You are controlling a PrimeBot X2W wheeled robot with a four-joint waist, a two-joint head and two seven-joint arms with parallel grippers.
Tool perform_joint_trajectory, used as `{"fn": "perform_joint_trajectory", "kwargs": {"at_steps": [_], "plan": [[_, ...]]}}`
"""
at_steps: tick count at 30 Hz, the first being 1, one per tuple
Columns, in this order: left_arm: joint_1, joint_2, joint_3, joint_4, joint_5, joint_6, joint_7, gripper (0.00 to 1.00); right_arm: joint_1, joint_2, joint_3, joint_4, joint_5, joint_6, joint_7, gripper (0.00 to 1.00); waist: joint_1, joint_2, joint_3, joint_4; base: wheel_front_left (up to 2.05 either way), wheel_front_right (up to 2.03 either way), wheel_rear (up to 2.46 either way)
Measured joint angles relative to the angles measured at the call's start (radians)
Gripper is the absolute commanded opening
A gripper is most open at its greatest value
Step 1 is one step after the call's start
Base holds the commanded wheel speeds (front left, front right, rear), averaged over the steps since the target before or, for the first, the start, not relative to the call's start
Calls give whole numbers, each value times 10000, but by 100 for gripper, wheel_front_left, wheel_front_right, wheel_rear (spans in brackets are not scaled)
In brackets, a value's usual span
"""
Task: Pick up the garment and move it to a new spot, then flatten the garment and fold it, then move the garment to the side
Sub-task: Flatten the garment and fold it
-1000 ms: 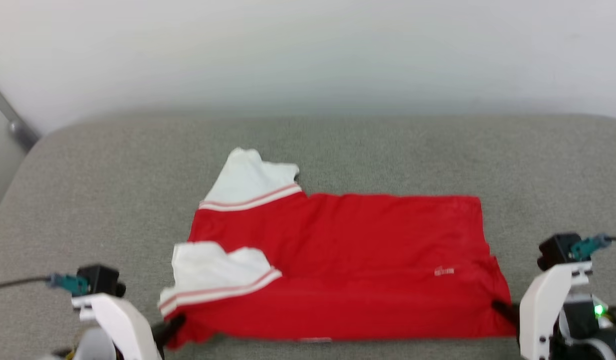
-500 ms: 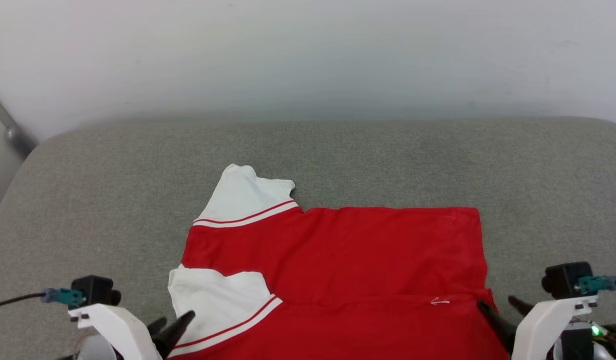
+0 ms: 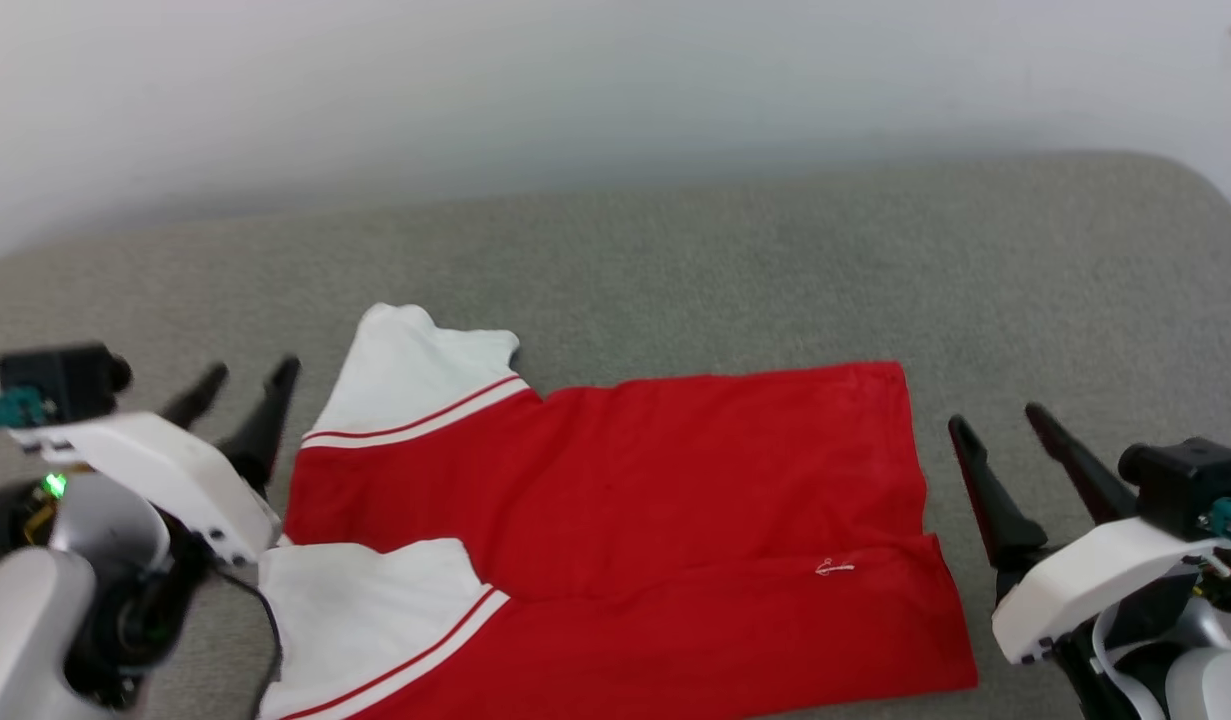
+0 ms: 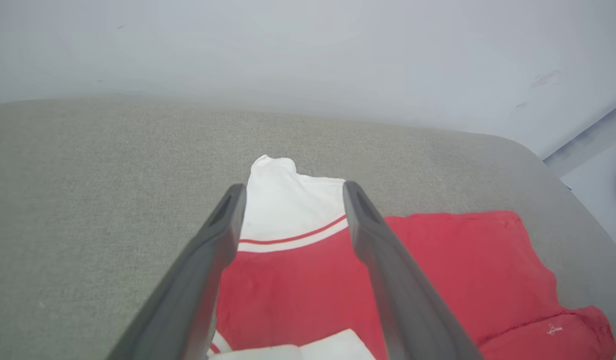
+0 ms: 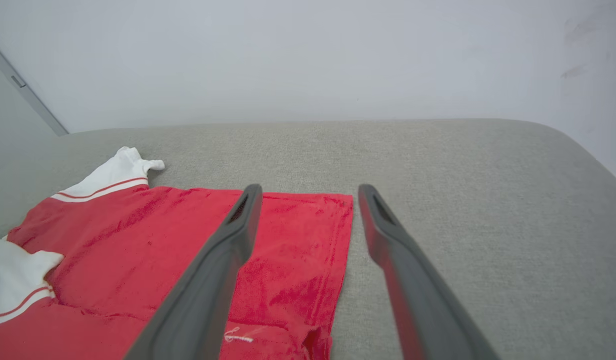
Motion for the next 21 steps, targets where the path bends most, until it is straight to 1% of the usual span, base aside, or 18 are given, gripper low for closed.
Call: {"fn": "perform_joint_trajectory", "kwargs": {"at_steps": [5, 10, 15, 18, 21], "plan": [[-1155, 267, 297, -257, 447, 288, -92, 100, -458, 268, 17, -531, -322, -2, -637, 100, 0, 0, 853, -363, 0, 0, 0], [-2296, 644, 522, 102, 464, 247, 347, 100, -925, 516, 109, -798, -516, -2, -963, 100, 2, 0, 1826, -740, 0, 0, 0], [-3415, 1177, 470, 755, 140, -115, 1599, 100, -1223, 646, 163, -849, -556, -2, -1116, 100, 2, 0, 2714, -1159, 0, 0, 0], [-4024, 1536, 272, 1139, -268, -483, 2754, 100, -1328, 711, 211, -825, -533, -2, -1162, 100, 3, 0, 3168, -1411, 0, 0, 0], [-4515, 1918, 79, 1517, -443, -619, 3858, 100, -1445, 761, 293, -777, -500, -2, -1256, 100, 3, 0, 3562, -1652, 0, 0, 0]]}}
